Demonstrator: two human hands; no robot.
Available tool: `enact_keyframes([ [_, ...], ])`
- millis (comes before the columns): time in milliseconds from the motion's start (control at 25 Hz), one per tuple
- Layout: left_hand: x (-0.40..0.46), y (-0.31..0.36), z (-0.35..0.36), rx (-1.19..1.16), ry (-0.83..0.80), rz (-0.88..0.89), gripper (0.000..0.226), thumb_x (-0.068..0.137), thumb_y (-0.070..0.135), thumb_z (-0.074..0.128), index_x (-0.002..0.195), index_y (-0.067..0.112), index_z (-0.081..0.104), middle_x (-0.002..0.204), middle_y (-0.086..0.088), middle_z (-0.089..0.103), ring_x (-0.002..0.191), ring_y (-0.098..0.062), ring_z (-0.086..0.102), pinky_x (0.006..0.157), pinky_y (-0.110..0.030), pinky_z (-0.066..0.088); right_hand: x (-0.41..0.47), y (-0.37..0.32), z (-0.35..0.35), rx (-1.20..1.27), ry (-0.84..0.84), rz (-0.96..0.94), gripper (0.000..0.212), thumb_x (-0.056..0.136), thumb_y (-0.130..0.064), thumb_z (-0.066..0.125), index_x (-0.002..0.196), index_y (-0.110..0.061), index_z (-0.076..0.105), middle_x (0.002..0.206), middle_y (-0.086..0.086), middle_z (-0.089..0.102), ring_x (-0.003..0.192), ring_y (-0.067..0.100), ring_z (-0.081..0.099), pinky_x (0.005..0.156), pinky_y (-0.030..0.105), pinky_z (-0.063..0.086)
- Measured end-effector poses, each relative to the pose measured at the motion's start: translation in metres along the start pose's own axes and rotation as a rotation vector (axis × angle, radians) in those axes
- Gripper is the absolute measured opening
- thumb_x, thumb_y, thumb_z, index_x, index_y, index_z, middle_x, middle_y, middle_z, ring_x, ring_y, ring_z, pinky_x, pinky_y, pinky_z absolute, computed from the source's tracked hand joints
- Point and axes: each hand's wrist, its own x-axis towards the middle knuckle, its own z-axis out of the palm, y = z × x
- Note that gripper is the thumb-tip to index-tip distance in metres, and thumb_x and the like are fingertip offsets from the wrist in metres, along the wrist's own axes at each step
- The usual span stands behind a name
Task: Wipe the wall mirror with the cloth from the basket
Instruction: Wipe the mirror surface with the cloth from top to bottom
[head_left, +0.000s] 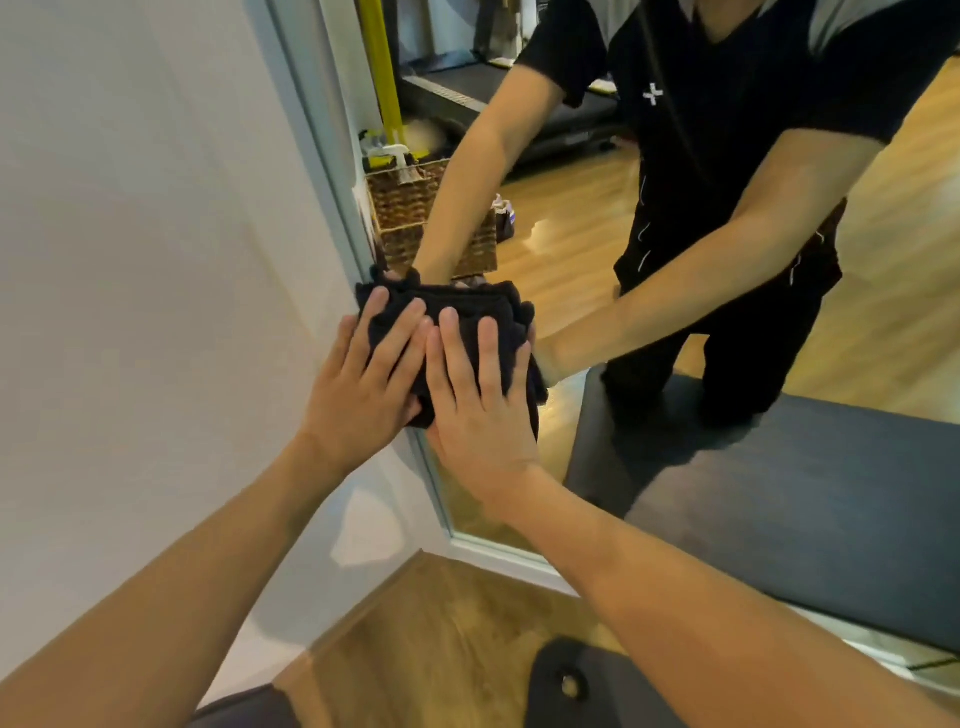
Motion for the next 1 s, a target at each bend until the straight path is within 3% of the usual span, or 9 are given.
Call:
enact_keyframes([
  [160, -0.013, 0.032, 0.009, -0.16, -0.043, -0.105, 0.094, 0.09, 0.038, 0.07, 0.16, 0.003, 0.017, 0.167, -0.017, 0.012, 0.155, -0.049, 0.004, 0.125, -0.061, 0.016, -0.022, 0.016, 0.01, -0.021, 0.004, -0.091, 0.078, 0.105, -0.036, 0.05, 0.164, -0.006, 0.008, 0.17, 0.017, -0.002, 0.156, 0.042, -0.016, 0.126, 0.062, 0.001],
  [280, -0.039, 0.078, 0.019, -0.269, -0.138, -0.175, 0.108, 0.089, 0.048, 0.07, 0.163, 0.006, 0.004, 0.165, -0.021, 0.01, 0.154, -0.052, -0.004, 0.123, -0.067, 0.015, -0.066, 0.029, 0.022, -0.062, -0.031, -0.162, 0.07, 0.106, -0.027, 0.048, 0.164, -0.007, 0.013, 0.169, 0.013, 0.004, 0.157, 0.04, -0.013, 0.127, 0.059, 0.009],
  [440, -0.049, 0.148, 0.032, -0.329, -0.158, -0.27, 0.095, 0.101, 0.046, 0.055, 0.162, 0.006, -0.004, 0.165, -0.02, 0.004, 0.153, -0.054, -0.007, 0.121, -0.07, 0.016, -0.113, 0.059, 0.015, -0.054, -0.038, -0.197, 0.06, 0.108, -0.018, 0.045, 0.163, -0.009, 0.023, 0.168, 0.009, 0.018, 0.158, 0.036, -0.007, 0.127, 0.055, 0.017],
  [600, -0.029, 0.22, 0.034, -0.406, -0.119, -0.261, 0.081, 0.102, 0.044, 0.058, 0.157, -0.001, 0.018, 0.163, -0.02, 0.009, 0.153, -0.054, -0.006, 0.123, -0.068, 0.01, -0.153, 0.118, -0.02, -0.066, -0.112, -0.188, 0.066, 0.107, -0.018, 0.047, 0.164, -0.008, 0.016, 0.171, 0.008, 0.012, 0.159, 0.034, -0.008, 0.128, 0.053, 0.014],
  [760, 0.002, 0.298, 0.029, -0.445, -0.052, -0.25, 0.096, 0.097, 0.035, 0.069, 0.161, 0.001, 0.006, 0.162, -0.02, 0.011, 0.152, -0.053, -0.007, 0.121, -0.069, 0.009, -0.189, 0.184, -0.061, -0.054, -0.208, -0.158, 0.071, 0.104, -0.013, 0.044, 0.165, -0.008, 0.008, 0.171, 0.008, 0.008, 0.159, 0.032, -0.01, 0.127, 0.054, 0.012],
  [880, 0.033, 0.363, 0.021, -0.446, -0.012, -0.225, 0.096, 0.095, 0.032, 0.074, 0.16, 0.0, 0.012, 0.164, -0.018, 0.005, 0.152, -0.054, -0.003, 0.123, -0.067, 0.004, -0.222, 0.239, -0.097, -0.112, -0.217, -0.102, 0.061, 0.107, -0.007, 0.029, 0.164, -0.008, 0.009, 0.171, 0.009, 0.01, 0.159, 0.034, -0.007, 0.125, 0.056, 0.016],
  [1000, 0.074, 0.433, 0.004, -0.465, -0.016, -0.169, 0.093, 0.095, 0.023, 0.075, 0.16, 0.0, 0.012, 0.166, -0.017, 0.006, 0.153, -0.053, -0.001, 0.121, -0.068, 0.007, -0.254, 0.297, -0.142, -0.194, -0.246, -0.001, 0.075, 0.1, 0.0, 0.046, 0.165, -0.008, 0.007, 0.172, 0.012, 0.005, 0.158, 0.039, -0.006, 0.125, 0.059, 0.02],
])
